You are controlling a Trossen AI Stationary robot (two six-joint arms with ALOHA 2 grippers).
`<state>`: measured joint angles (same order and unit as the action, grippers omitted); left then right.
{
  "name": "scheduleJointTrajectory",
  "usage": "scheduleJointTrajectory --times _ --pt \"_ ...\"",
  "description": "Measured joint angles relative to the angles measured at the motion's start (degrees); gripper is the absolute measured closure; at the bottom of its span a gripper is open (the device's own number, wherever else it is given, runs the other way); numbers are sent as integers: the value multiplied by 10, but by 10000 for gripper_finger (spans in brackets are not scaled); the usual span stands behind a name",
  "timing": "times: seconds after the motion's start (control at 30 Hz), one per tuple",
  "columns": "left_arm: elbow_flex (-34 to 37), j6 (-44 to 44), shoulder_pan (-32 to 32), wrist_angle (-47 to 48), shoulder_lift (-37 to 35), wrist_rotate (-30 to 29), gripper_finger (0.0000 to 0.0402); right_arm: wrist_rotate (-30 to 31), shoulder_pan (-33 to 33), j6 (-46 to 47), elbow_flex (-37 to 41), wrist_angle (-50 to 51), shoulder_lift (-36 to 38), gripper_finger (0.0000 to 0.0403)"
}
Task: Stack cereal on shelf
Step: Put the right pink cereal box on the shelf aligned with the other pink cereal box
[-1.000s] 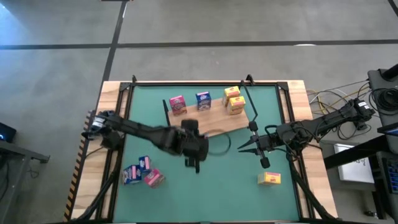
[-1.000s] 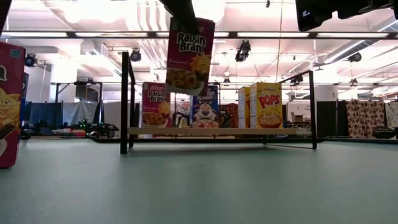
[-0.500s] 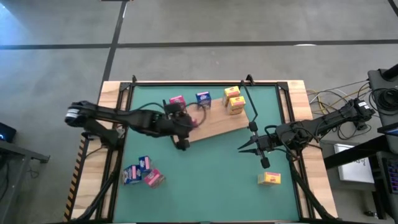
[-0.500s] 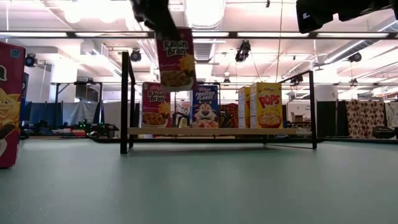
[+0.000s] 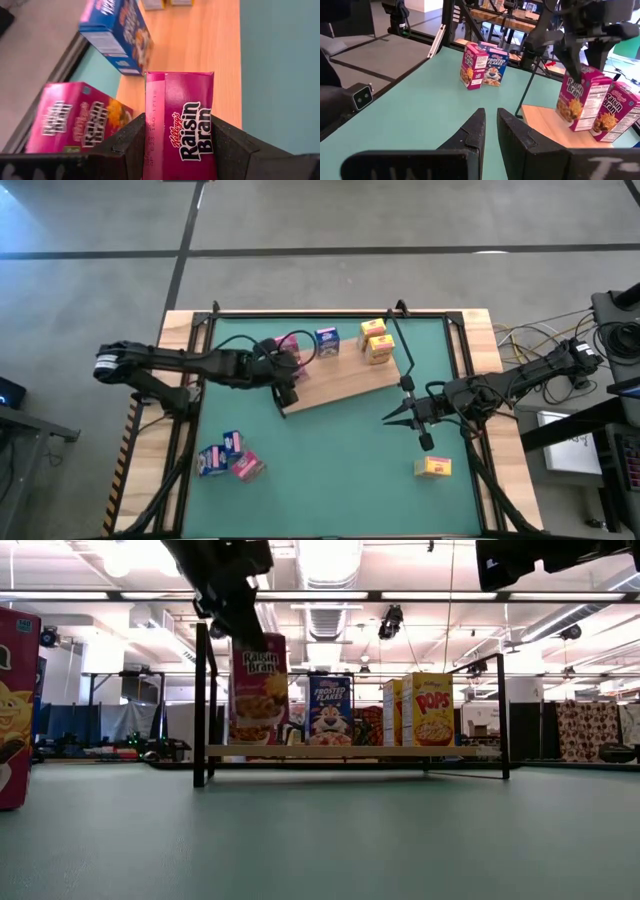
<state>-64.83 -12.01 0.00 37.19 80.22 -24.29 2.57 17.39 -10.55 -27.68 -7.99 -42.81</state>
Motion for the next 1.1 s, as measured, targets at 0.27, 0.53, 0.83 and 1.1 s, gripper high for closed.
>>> scheduleJointTrajectory --times 0.27,0.53,0.83,1.1 --pt "1 20 26 15 11 28 235 0 0 0 0 0 0 365" --pt "1 53 61 27 11 67 235 0 0 -1 0 0 0 365" --pt "1 60 92 23 11 88 235 0 0 0 0 0 0 365" --pt "1 68 94 24 11 93 235 0 0 0 0 1 0 365"
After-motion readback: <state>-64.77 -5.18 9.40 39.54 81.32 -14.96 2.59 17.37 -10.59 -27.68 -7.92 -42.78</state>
